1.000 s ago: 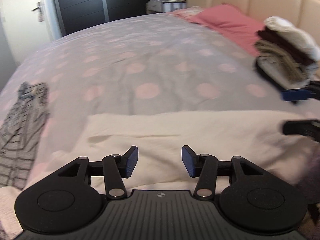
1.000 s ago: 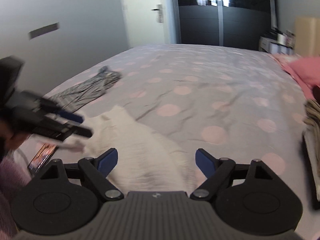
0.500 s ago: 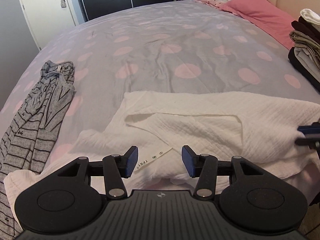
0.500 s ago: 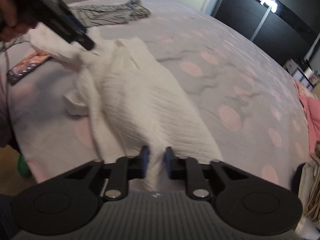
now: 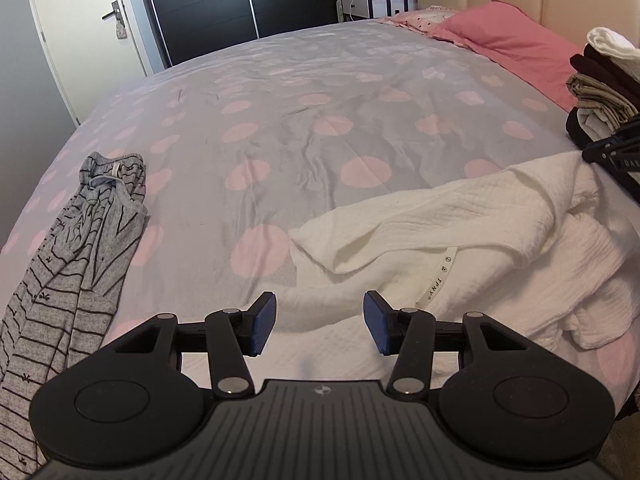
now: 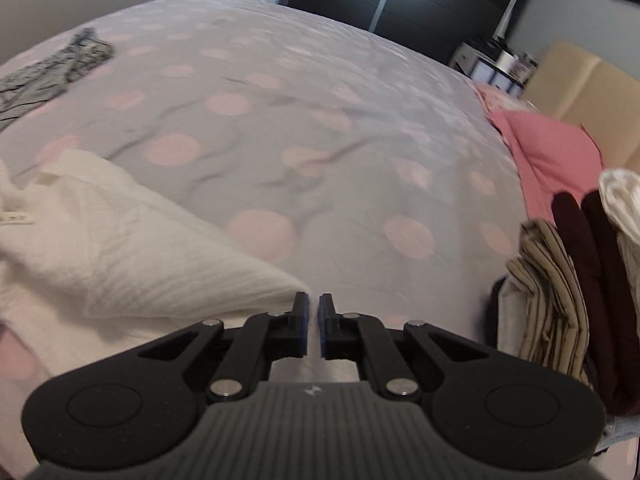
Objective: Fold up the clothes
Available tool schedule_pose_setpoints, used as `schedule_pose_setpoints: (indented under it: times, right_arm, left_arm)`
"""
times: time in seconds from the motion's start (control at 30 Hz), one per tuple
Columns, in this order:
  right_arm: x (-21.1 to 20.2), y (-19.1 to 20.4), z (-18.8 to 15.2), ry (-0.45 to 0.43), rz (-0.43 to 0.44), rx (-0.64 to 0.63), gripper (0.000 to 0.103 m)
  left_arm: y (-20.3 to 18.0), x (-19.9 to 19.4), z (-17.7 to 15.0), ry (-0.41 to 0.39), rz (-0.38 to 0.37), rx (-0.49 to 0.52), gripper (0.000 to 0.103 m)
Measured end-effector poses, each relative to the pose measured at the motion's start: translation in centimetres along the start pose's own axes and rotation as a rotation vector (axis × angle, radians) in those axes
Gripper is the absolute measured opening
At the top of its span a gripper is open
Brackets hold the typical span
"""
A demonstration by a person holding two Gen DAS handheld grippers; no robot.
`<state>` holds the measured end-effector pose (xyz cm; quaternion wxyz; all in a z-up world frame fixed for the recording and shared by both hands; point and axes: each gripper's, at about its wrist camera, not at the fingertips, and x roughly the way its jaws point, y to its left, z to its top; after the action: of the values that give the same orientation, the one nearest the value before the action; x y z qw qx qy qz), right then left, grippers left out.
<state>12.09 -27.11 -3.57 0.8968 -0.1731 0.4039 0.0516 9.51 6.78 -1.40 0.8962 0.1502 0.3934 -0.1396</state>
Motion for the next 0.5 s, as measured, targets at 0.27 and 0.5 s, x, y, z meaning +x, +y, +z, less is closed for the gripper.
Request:
schedule_pose_setpoints:
  times: [0.27,0.5]
  right_arm:
    - [-1.8,2.5,-1.2,-0.074,0.109,-0.044,0.031]
    - [-4.1,5.4,-2.1,-0.156,0.234,-0.100,0.043]
  left_arm:
    - [-0.6,3.2,0.1,-0.032,0.084,0.190,0.045]
    - [-1.9,6.2,1.0,-0.021,0.096,0.276,0.045]
